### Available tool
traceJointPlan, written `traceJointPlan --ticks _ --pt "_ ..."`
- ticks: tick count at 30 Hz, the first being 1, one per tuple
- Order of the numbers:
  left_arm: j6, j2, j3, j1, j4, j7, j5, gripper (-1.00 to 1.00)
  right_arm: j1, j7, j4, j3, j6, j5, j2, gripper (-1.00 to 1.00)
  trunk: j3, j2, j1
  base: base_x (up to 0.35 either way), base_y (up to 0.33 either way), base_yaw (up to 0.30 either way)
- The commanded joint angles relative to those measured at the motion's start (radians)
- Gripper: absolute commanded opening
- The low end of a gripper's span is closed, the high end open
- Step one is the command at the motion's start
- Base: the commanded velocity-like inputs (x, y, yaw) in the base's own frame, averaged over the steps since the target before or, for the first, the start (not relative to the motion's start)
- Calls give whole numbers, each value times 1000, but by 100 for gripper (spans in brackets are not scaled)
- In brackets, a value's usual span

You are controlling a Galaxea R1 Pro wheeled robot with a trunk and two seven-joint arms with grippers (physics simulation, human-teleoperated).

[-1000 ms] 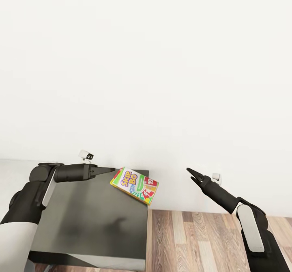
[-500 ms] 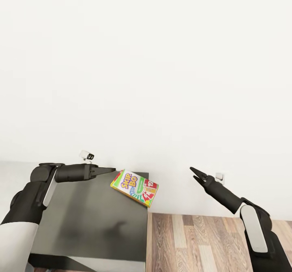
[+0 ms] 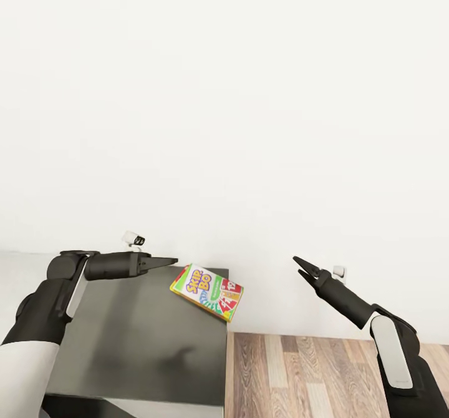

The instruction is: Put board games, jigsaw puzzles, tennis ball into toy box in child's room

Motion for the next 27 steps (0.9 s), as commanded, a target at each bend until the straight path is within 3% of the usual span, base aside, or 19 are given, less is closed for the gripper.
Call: traceJointPlan --ticks 1,27 --pt "11 0 0 -1 0 -4 -1 100 -1 2 0 -2 6 0 0 100 0 -1 0 0 0 0" --pt "12 1 0 -1 0 -4 1 100 -1 -2 0 0 5 3 2 100 43 -1 0 -28 0 0"
